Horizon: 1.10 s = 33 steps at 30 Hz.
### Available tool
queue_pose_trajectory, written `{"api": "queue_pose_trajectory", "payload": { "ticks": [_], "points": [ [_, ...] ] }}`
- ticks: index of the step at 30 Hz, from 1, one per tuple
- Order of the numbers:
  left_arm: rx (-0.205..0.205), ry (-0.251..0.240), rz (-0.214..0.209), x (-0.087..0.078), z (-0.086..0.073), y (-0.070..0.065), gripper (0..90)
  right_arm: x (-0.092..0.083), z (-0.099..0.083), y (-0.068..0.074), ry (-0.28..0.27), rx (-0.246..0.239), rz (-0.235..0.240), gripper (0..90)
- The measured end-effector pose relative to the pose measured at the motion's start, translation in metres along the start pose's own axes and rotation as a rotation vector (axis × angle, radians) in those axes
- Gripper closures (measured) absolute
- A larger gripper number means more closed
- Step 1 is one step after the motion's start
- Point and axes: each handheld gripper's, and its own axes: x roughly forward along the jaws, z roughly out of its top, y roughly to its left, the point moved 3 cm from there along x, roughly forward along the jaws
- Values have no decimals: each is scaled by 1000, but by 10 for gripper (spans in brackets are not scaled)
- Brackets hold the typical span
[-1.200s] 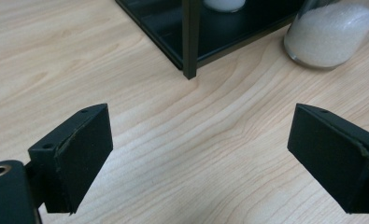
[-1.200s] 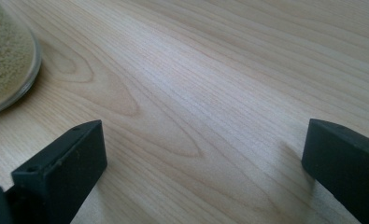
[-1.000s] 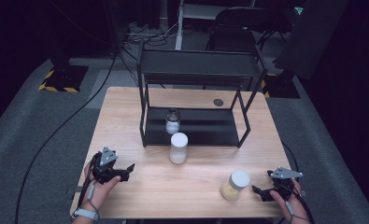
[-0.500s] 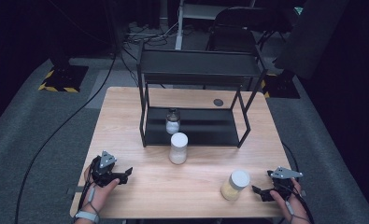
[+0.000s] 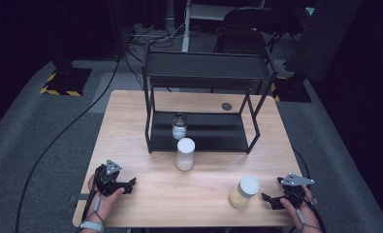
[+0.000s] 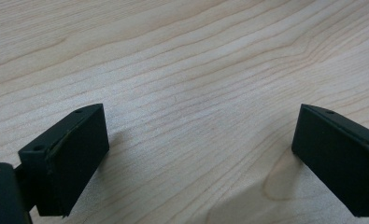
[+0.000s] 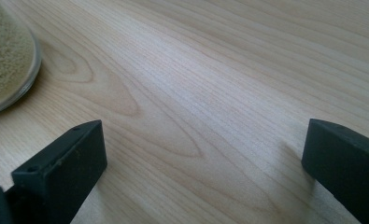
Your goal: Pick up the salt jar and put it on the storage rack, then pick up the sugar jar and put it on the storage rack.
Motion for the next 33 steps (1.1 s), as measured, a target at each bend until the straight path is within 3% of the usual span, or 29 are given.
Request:
{"api": "queue_pose_trajectory", "payload": {
  "ticks": [7, 30, 33],
  "points": [
    [-36, 6, 35, 0, 0, -6, 8, 0, 0, 0, 0, 1, -1, 2],
    [-42, 7, 40, 0, 0, -7, 5, -1, -1, -3, -2, -11, 19, 14],
    [-43, 7, 41, 0, 0, -7, 5, -2, -4, -8, -28, 16, 42, 41]
  ]
}}
